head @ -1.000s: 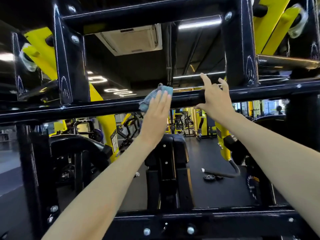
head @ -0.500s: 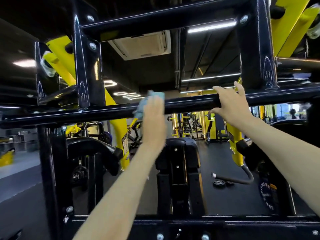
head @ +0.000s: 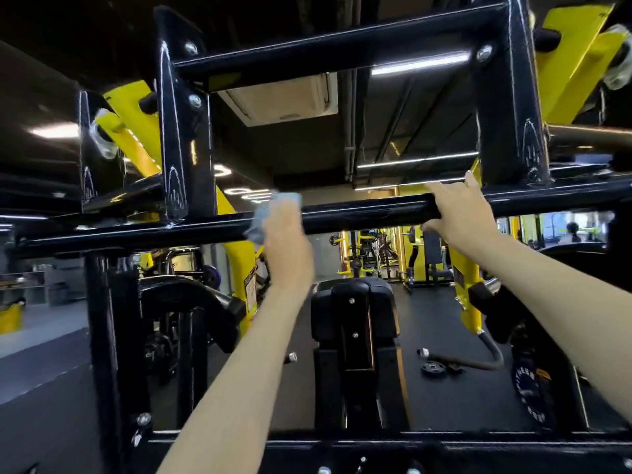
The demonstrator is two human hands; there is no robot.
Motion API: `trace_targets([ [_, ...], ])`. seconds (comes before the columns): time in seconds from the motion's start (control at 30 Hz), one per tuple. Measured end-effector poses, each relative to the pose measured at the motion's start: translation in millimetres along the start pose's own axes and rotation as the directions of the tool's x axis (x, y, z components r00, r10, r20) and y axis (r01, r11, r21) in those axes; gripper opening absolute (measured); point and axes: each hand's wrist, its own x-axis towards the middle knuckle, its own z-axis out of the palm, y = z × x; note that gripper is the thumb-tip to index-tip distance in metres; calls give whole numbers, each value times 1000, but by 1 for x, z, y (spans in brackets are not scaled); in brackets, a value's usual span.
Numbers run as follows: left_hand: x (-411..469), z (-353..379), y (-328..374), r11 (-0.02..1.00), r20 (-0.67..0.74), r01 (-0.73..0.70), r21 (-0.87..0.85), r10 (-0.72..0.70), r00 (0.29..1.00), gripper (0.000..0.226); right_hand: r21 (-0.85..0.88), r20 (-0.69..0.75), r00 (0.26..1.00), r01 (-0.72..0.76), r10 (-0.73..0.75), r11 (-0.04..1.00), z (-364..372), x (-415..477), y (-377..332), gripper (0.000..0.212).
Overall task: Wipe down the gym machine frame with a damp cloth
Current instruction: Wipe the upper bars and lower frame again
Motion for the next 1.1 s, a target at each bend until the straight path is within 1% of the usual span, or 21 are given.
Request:
trace_targets([
  [0.07, -7, 2, 32, 989, 94, -105, -101, 115, 989, 45, -46, 40, 999, -24, 26, 999, -4, 1, -1, 58],
  [0.1, -11, -1, 41, 977, 124, -171, -125, 186, 975, 47, -68, 53, 997, -44, 47, 997, -6, 2, -6, 64],
  [0.17, -5, -12, 26, 940, 238, -309, -146, 337, 911, 58, -76, 60, 996, -68, 73, 995, -12, 8, -26, 83],
  [0.2, 1, -22, 9, 931, 285, -343, -125, 365, 886, 59, -61, 61, 997, -50, 54, 997, -16, 9, -40, 91],
  [0.23, 6, -31, -8, 925, 326, -378, -46, 371, 869, 56, -45, 65, 998, -4, 6, 999, -19, 10, -57, 97],
  [0.3, 9, -56, -54, 956, 299, -290, 48, 263, 917, 45, -10, 66, 991, 118, -117, 993, -21, 10, -94, 96],
  [0.37, 11, -77, -110, 985, 308, -83, 151, 33, 951, 47, 63, 47, 983, 176, -179, 982, -21, 11, -128, 82],
  [0.4, 12, -89, -133, 974, 268, -43, 220, -18, 963, 54, 107, 42, 981, 183, -189, 977, -20, 12, -144, 75],
  [0.47, 17, -98, -165, 980, 214, 35, 196, -77, 974, 67, 168, 58, 971, 221, -233, 961, -19, 14, -177, 66],
  [0.57, 15, -83, -152, 970, 139, 117, 211, -149, 979, 70, 237, 16, 947, 308, -321, 921, -19, 22, -222, 59],
  [0.6, 12, -77, -141, 980, 116, 121, 158, -141, 983, 69, 248, 3, 939, 333, -344, 910, -19, 24, -235, 57],
  [0.63, 7, -73, -136, 986, 133, 68, 149, -89, 987, 66, 246, -10, 931, 357, -366, 901, -19, 28, -246, 55],
  [0.67, 5, -74, -136, 980, 203, -35, 197, -6, 979, 62, 234, -22, 924, 376, -381, 897, -19, 31, -257, 54],
  [0.7, 10, -80, -143, 979, 260, -95, 179, 46, 965, 56, 216, -27, 919, 390, -394, 895, -19, 34, -266, 54],
  [0.73, 16, -88, -156, 976, 281, -109, 190, 53, 958, 53, 205, -17, 914, 401, -406, 893, -19, 36, -275, 53],
  [0.8, 25, -99, -185, 953, 213, -146, 266, 90, 973, 60, 213, 7, 908, 409, -420, 888, -19, 41, -289, 49],
  [0.83, 26, -99, -195, 960, 186, -120, 253, 74, 980, 68, 223, 13, 908, 405, -418, 887, -18, 43, -294, 48],
  [0.9, 27, -88, -195, 973, 106, -72, 218, 49, 993, 74, 225, 18, 911, 398, -413, 889, -14, 45, -298, 45],
  [1.0, 18, -81, -183, 973, 8, -13, 231, 11, 1000, 70, 160, -3, 896, 439, -445, 884, -8, 42, -294, 45],
  [1.03, 18, -85, -188, 970, -18, 36, 240, -33, 999, 65, 106, -16, 887, 461, -462, 881, -7, 42, -289, 44],
  [1.1, 21, -100, -205, 942, -66, 225, 248, -216, 974, 59, 69, -15, 869, 495, -495, 866, -5, 44, -281, 41],
])
